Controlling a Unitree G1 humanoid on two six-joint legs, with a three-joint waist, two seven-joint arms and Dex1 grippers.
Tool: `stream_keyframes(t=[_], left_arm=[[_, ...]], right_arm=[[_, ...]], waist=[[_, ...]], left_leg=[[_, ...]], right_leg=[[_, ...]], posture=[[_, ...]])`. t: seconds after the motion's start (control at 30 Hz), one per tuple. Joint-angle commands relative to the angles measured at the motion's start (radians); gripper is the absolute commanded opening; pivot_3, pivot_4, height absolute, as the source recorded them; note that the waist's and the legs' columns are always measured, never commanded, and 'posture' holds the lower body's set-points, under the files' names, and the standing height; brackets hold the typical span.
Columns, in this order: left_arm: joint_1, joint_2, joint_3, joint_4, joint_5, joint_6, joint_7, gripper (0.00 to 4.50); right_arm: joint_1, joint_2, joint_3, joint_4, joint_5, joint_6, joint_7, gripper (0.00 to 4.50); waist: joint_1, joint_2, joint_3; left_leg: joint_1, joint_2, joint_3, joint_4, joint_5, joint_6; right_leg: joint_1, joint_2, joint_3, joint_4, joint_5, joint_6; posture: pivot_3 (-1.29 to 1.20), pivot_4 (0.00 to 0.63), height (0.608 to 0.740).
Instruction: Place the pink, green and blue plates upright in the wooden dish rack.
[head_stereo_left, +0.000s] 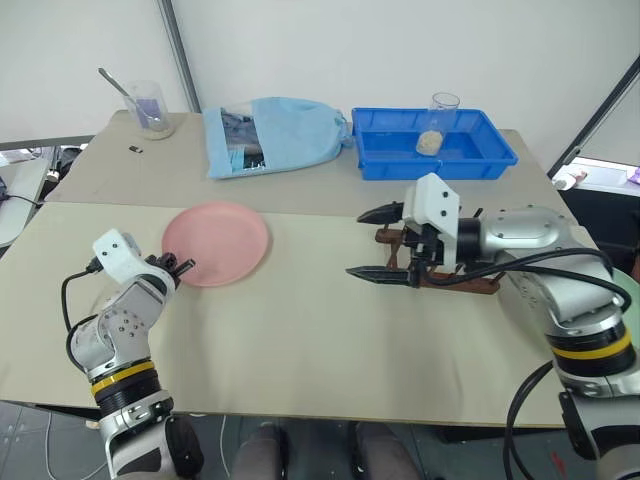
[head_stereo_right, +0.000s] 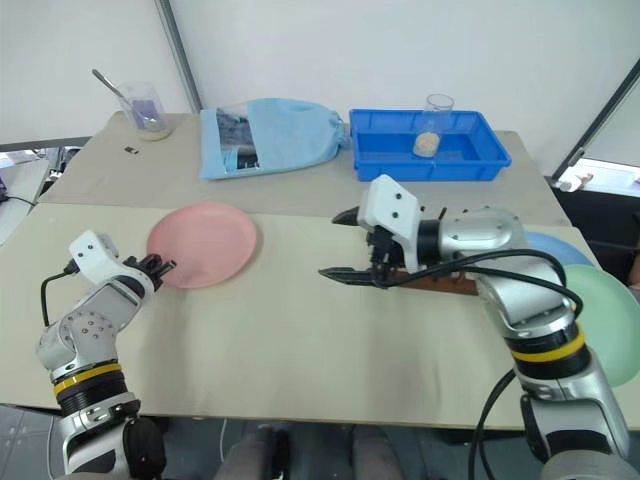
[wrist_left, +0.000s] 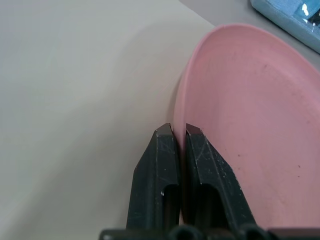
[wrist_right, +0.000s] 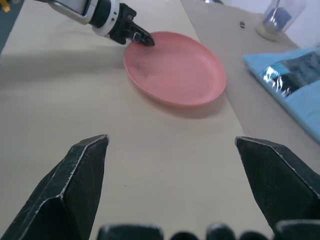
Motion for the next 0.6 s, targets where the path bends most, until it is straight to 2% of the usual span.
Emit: stream_keyframes(t=[0.03, 0.23, 0.33, 0.43, 0.6], left_arm=[[-0.145, -0.063, -0.047, -0.116, -0.064, 0.032, 0.073, 0.04], [-0.291, -0.143, -0.085, -0.142, -0.091, 0.069, 0.168, 0.04], [-0.328, -0.146, -0.082, -0.132, -0.111, 0.082, 0.189, 0.04], [-0.341, -0.135, -0.083, -0.135, -0.129, 0.114, 0.198, 0.00], [-0.335, -0.117, -0.081, -0.151, -0.152, 0.155, 0.208, 0.00]], right_arm=[[-0.089, 0.105, 0.102, 0.037, -0.119, -0.088, -0.078, 4.50], [-0.207, 0.267, 0.253, 0.252, -0.337, -0.239, -0.180, 4.50], [-0.257, 0.301, 0.305, 0.388, -0.457, -0.344, -0.230, 4.50], [-0.304, 0.319, 0.333, 0.508, -0.555, -0.453, -0.286, 3.63], [-0.327, 0.337, 0.325, 0.612, -0.624, -0.555, -0.324, 1.93]], waist=[[0.003, -0.001, 0.001], [-0.001, -0.002, 0.001], [-0.005, -0.002, 0.001], [-0.004, -0.002, 0.001], [-0.005, -0.002, 0.001]], left_leg=[[-0.002, 0.000, -0.001, 0.001, 0.000, -0.001], [-0.005, -0.001, -0.001, 0.003, 0.001, -0.001], [-0.007, -0.001, -0.002, 0.001, 0.001, -0.001], [-0.015, -0.001, -0.003, 0.000, 0.002, -0.003], [-0.017, -0.001, -0.003, 0.000, 0.002, -0.003]], right_leg=[[0.000, 0.000, -0.001, 0.000, 0.001, 0.001], [-0.001, -0.001, -0.002, -0.002, 0.004, 0.002], [-0.006, 0.000, -0.002, 0.000, 0.004, 0.001], [-0.016, 0.000, -0.002, 0.003, 0.004, 0.001], [-0.018, -0.001, -0.002, 0.002, 0.004, 0.001]], posture=[[0.00, 0.150, 0.740], [0.00, 0.150, 0.740], [0.00, 0.150, 0.740], [0.00, 0.150, 0.740], [0.00, 0.150, 0.740]])
